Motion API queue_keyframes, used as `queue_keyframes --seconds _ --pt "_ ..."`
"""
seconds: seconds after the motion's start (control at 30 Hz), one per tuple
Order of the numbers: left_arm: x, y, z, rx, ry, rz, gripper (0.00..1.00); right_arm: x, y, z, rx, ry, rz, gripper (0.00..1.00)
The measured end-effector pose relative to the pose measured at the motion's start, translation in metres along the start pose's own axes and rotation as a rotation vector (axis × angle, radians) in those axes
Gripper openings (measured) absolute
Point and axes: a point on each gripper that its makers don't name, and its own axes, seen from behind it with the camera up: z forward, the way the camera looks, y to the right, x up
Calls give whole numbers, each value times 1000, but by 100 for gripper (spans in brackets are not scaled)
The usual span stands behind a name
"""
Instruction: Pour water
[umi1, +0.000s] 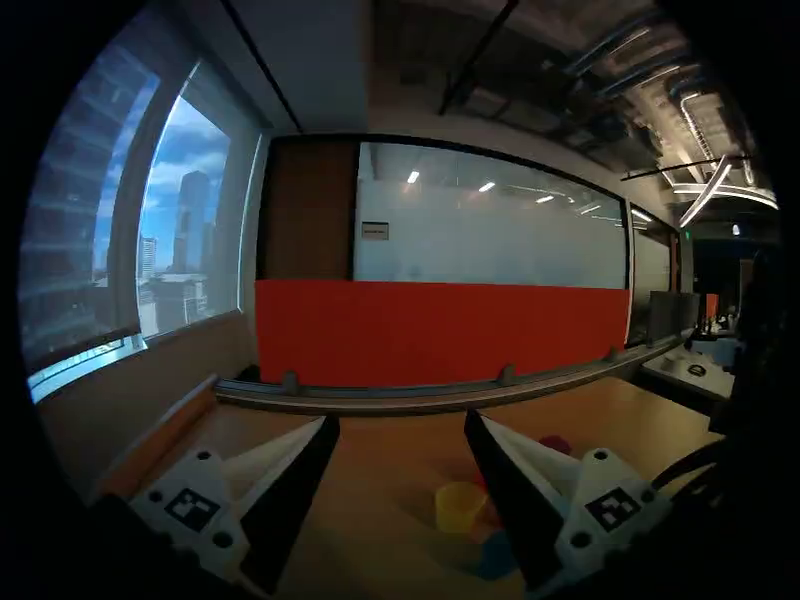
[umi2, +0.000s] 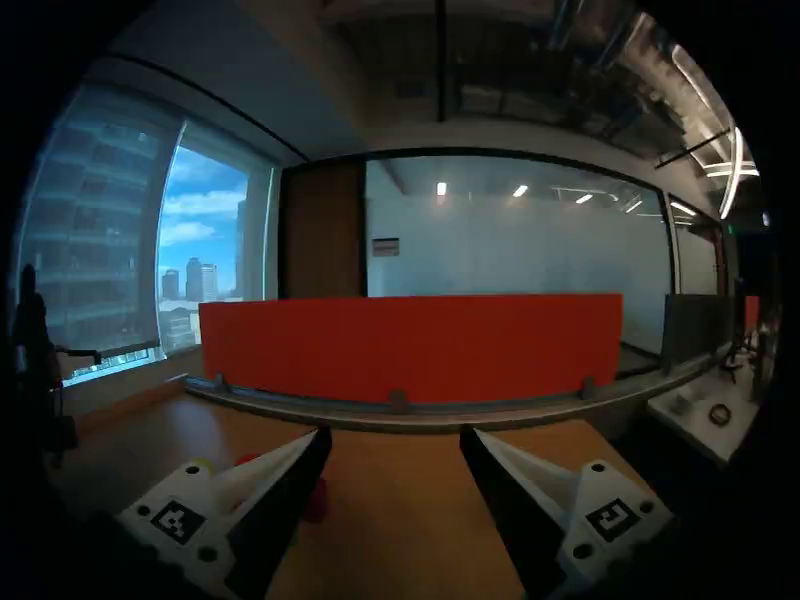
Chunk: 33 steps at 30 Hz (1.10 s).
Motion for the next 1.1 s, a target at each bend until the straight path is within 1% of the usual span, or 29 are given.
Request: queue_keyframes --seconds 0.17,0.3,0.5,0.7,0.87,1.0,1.1 --pt "0 5 1 -41 -15 -12 93 -7 -2 1 17 -22 -12 99" --pt "-2 14 2 -87 -23 -6 93 -10 -10 2 66 -30 -18 99" --pt "-5 26 1 -169 -41 23 93 -5 -28 1 185 -32 -20 99" --pt "0 49 -6 -282 -25 46 93 1 -48 -4 310 -37 6 99" --pt "4 67 -12 -375 -20 43 93 11 -68 -12 430 -30 34 99" --pt "3 79 -16 -435 -21 35 93 15 -73 -17 472 -29 54 99" --pt "2 83 -18 -462 -26 32 93 19 -73 -20 486 -26 61 99"
